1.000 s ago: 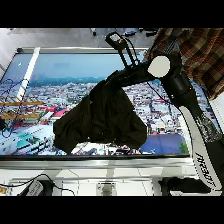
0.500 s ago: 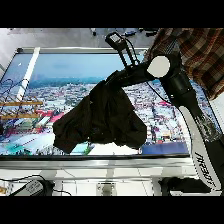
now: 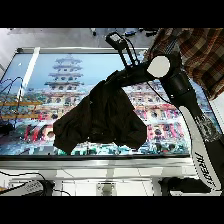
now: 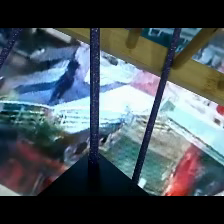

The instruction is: Fold the clothes and pants, and hang the long-sleeved shirts on hangers.

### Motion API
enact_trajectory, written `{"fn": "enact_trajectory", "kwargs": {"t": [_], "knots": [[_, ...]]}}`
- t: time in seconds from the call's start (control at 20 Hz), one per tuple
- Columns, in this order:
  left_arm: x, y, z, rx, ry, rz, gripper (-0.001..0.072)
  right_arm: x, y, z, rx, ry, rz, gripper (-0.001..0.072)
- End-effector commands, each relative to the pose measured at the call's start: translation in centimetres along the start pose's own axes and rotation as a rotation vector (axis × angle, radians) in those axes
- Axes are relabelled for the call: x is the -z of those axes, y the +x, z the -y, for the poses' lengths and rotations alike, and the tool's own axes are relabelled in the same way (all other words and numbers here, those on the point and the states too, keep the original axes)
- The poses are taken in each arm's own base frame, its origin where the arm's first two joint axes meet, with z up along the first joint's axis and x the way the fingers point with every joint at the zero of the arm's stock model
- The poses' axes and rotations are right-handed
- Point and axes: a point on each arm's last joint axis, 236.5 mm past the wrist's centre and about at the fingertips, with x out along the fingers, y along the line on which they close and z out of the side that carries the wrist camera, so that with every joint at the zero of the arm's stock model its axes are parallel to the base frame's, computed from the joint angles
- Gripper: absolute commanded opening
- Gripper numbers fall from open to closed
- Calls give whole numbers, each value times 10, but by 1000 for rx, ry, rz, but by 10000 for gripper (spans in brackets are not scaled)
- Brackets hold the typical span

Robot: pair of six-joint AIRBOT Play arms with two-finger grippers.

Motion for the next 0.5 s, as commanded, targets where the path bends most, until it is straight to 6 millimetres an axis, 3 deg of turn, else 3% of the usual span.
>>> {"fn": "enact_trajectory", "kwargs": {"t": [0.0,0.1,0.25,0.35,0.45], "knots": [[-17,-14,0,-12,11,49,25,0,0,0,1,8,1,37],[-49,-57,-8,-51,26,155,25,0,0,1,2,8,1,37],[-109,-151,-7,-109,81,365,25,-1,0,11,43,-5,6,37],[-130,-210,21,-80,161,448,24,-6,-3,32,125,18,32,37],[-139,-264,63,-44,352,519,24,-13,-10,57,186,63,80,37]]}}
